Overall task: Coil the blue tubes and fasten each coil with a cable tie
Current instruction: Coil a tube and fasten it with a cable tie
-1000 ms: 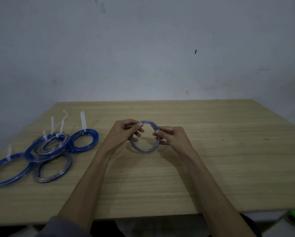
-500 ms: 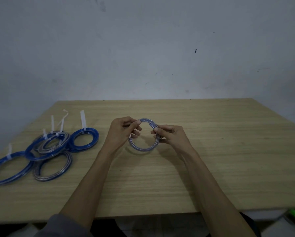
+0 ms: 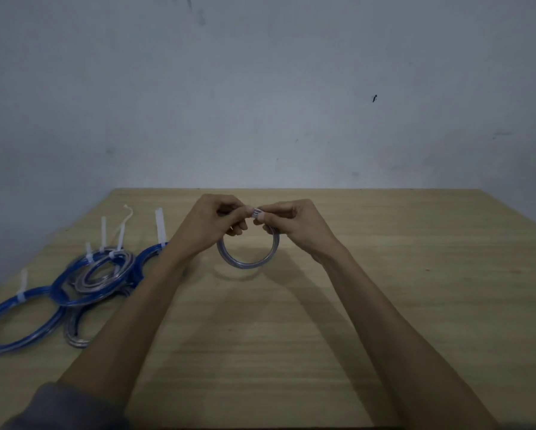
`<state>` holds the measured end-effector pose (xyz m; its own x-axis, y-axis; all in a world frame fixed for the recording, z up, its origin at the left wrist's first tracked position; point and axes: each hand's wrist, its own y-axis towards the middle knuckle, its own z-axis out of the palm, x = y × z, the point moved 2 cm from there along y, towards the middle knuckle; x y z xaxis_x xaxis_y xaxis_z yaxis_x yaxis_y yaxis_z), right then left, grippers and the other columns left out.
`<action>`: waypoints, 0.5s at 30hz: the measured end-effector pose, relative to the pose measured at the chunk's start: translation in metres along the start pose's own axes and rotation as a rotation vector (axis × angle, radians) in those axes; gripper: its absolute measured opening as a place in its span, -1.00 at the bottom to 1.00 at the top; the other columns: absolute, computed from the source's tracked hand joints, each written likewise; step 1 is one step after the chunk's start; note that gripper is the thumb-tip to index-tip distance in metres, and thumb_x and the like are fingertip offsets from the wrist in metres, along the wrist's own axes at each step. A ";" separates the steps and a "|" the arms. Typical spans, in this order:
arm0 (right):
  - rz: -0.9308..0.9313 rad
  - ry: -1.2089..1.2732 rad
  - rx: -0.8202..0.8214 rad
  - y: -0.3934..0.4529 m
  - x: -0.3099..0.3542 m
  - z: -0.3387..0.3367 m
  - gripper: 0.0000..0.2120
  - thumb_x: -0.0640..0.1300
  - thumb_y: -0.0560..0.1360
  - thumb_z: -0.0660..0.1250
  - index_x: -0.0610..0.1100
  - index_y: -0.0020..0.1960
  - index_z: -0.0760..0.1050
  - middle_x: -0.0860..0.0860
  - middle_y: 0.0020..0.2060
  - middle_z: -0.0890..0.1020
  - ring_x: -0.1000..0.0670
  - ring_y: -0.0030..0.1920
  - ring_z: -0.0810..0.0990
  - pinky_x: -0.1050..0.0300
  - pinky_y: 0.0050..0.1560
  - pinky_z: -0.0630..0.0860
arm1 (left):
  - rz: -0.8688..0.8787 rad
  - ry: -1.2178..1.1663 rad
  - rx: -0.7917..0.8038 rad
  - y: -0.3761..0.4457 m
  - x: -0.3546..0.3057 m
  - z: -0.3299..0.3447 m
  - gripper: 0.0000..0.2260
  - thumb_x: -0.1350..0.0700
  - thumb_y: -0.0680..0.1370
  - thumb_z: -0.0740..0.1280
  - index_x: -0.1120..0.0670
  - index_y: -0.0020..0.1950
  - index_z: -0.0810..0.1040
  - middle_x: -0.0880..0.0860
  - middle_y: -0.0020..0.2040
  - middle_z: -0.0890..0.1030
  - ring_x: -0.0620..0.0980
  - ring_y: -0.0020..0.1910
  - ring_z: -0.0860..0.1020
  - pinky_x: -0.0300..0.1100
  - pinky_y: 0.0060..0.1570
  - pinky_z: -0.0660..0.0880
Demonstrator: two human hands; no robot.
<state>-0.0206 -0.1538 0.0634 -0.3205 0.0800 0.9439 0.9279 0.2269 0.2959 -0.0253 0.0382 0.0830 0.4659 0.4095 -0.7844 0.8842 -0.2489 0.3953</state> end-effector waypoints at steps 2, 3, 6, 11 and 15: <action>-0.029 0.042 -0.007 0.010 0.003 0.013 -0.81 -0.22 0.55 0.43 -0.25 0.14 0.68 -0.15 -0.16 0.73 0.00 -0.24 0.61 0.05 -0.07 0.60 | -0.027 -0.076 -0.074 0.000 0.003 -0.010 -0.82 0.10 0.60 0.38 0.21 -0.04 0.68 0.08 -0.29 0.67 -0.06 -0.33 0.62 -0.26 -0.29 0.57; -0.034 0.066 -0.011 0.014 0.003 0.021 -0.80 -0.20 0.57 0.42 -0.24 0.16 0.67 -0.14 -0.18 0.72 0.01 -0.27 0.60 0.09 -0.10 0.60 | -0.041 -0.099 -0.110 -0.001 0.006 -0.015 -0.81 0.09 0.61 0.37 0.21 -0.03 0.67 0.08 -0.29 0.67 -0.07 -0.33 0.62 -0.25 -0.29 0.57; -0.056 0.076 -0.041 0.028 0.002 0.045 -0.78 -0.19 0.59 0.39 -0.25 0.19 0.66 -0.09 -0.24 0.69 0.06 -0.33 0.57 0.16 -0.17 0.56 | -0.081 -0.108 -0.148 -0.002 0.019 -0.033 -0.77 0.09 0.64 0.32 0.24 -0.01 0.63 0.09 -0.28 0.64 -0.06 -0.33 0.61 -0.21 -0.30 0.58; -0.108 -0.013 0.072 0.055 0.004 0.085 -0.82 -0.21 0.61 0.35 -0.21 0.14 0.68 0.03 -0.28 0.68 0.14 -0.24 0.61 0.23 -0.18 0.57 | -0.101 0.092 0.050 -0.002 0.032 -0.069 -0.71 0.05 0.70 0.18 0.21 0.00 0.59 0.07 -0.24 0.63 -0.04 -0.27 0.61 -0.13 -0.22 0.59; -0.168 -0.060 0.140 0.081 0.014 0.115 -0.80 -0.21 0.62 0.34 -0.24 0.16 0.68 0.03 -0.28 0.68 0.17 -0.30 0.61 0.18 -0.20 0.62 | -0.071 0.301 0.026 0.002 0.036 -0.109 -0.66 0.03 0.70 0.17 0.18 -0.10 0.61 0.02 -0.36 0.62 -0.07 -0.38 0.58 -0.20 -0.25 0.52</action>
<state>0.0285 -0.0229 0.0837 -0.4825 0.0864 0.8716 0.8266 0.3739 0.4206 -0.0037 0.1480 0.1079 0.3956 0.6673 -0.6310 0.9155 -0.2316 0.3290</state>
